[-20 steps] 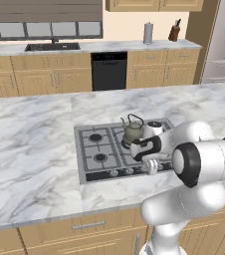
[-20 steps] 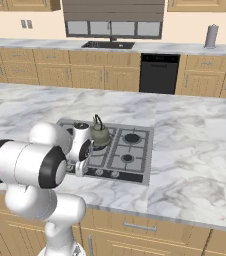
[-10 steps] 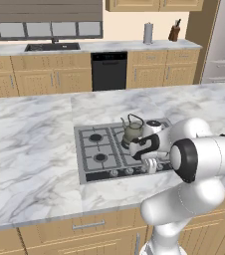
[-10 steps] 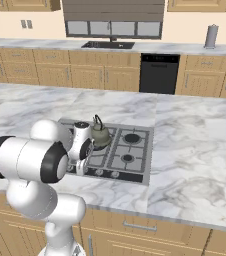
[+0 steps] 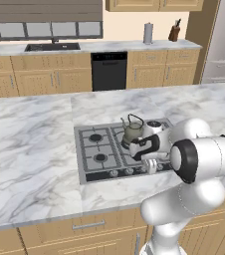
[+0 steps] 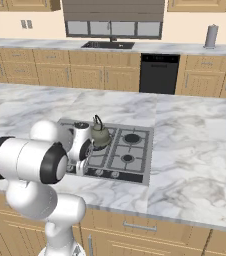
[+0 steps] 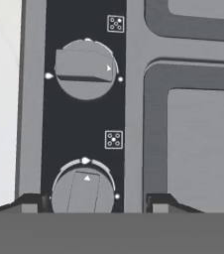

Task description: Lower the heat of the kettle.

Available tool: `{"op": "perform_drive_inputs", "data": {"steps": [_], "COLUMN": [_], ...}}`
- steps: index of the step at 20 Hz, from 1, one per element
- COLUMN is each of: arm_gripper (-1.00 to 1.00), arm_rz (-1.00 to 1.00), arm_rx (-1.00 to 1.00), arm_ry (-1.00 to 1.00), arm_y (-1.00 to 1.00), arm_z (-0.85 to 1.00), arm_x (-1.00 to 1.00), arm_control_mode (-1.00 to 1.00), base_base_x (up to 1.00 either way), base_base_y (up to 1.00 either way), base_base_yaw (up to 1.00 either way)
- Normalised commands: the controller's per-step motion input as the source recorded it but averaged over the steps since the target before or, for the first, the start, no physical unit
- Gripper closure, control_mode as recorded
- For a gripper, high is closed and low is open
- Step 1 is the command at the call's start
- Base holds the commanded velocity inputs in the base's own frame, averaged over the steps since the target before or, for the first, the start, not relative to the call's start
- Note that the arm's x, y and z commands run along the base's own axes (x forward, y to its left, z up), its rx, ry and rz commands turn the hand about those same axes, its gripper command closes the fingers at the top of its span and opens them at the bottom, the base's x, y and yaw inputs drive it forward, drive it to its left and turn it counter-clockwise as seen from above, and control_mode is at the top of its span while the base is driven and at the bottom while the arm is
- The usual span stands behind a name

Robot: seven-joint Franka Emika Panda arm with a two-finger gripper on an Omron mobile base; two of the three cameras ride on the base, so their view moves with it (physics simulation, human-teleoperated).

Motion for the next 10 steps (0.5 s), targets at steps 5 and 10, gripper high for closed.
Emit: {"op": "perform_drive_inputs", "data": {"steps": [5, 10], "arm_gripper": [1.00, 1.00], "arm_rz": [0.00, -0.02], "arm_rx": [0.00, 0.00], "arm_ry": [-0.08, 0.00], "arm_y": [-0.02, 0.00], "arm_z": [-0.19, -0.12], "arm_x": [-0.40, -0.18], "arm_control_mode": [-1.00, -1.00], "base_base_x": [0.00, 0.00], "base_base_y": [0.00, 0.00], "base_base_yaw": [0.00, 0.00]}}
